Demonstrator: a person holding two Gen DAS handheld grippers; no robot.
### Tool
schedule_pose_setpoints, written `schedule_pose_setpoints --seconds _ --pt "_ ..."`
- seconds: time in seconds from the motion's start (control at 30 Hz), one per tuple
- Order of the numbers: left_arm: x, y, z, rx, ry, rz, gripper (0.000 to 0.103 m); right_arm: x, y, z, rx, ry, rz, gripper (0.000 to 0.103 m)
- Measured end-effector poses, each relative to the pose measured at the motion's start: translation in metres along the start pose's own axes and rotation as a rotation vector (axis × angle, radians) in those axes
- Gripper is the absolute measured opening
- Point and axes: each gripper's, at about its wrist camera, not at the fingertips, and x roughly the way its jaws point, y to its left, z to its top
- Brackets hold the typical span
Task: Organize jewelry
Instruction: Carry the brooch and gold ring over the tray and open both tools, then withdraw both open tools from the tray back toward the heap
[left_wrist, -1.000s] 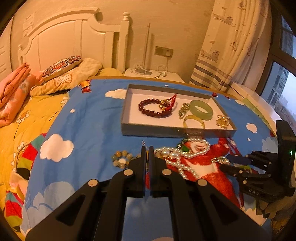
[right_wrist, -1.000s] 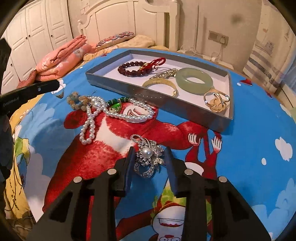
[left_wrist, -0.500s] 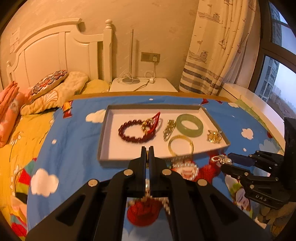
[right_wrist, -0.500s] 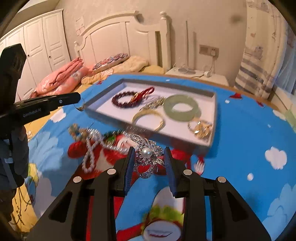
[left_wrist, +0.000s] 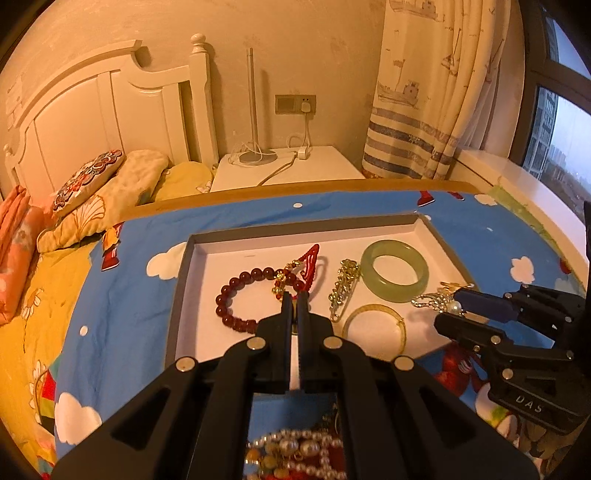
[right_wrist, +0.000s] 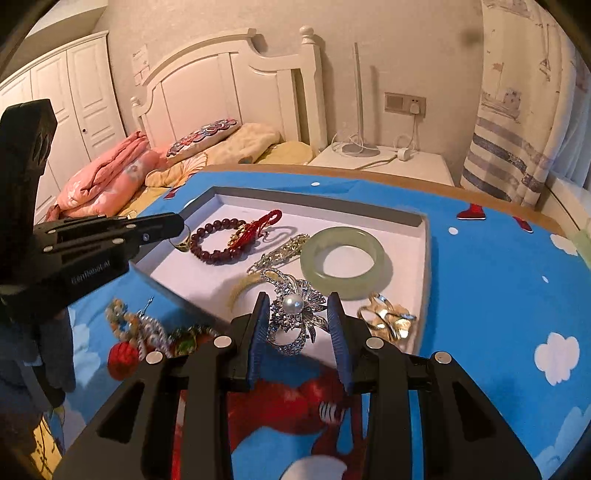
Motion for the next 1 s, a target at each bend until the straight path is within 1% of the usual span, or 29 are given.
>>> schedule_pose_setpoints --seconds 0.23,0.37,0.47,0.53,0.57,0.6,0.67,0.73,0.8,0.87,0.93,1.0 --pt "0.022 0.002 0.002 0.005 0.024 0.021 0.002 0.014 -0.003 0.001 0.011 0.020 -0.004 0.033" --pt "0.038 0.006 0.000 -0.004 0.049 0.047 0.002 0.022 -0.006 0.002 0.028 0.036 0.000 0.034" --pt "0.045 0.009 -0.003 -0.016 0.064 0.065 0.004 0.025 -0.008 0.003 0.035 0.041 0.003 0.035" --pt "0.046 0.013 -0.005 -0.037 0.075 0.071 0.021 0.021 -0.007 0.003 0.036 0.027 0.005 0.040" --pt "0.044 0.016 -0.006 -0.054 0.068 0.074 0.040 0.019 -0.007 0.003 0.036 0.019 0.005 0.044" --pt "0.038 0.019 -0.008 -0.069 0.047 0.088 0.057 0.016 -0.007 0.004 0.038 0.009 0.002 0.051" --pt "0.026 0.025 -0.010 -0.089 0.015 0.114 0.068 0.010 -0.008 0.003 0.046 -0.008 0.007 0.058" --pt "0.013 0.032 -0.013 -0.101 0.002 0.136 0.072 0.004 -0.008 0.003 0.048 -0.016 0.011 0.058" --pt "-0.002 0.042 -0.018 -0.120 -0.015 0.173 0.082 -0.006 -0.007 -0.001 0.048 -0.027 0.017 0.058" --pt "-0.021 0.059 -0.029 -0.167 -0.037 0.216 0.088 -0.012 -0.006 -0.005 0.050 -0.031 0.027 0.058" --pt "-0.034 0.075 -0.040 -0.211 -0.034 0.234 0.089 -0.018 -0.005 -0.012 0.053 -0.027 0.033 0.058" --pt "-0.046 0.097 -0.058 -0.272 -0.011 0.250 0.089 -0.021 -0.005 -0.021 0.064 -0.014 0.040 0.058"
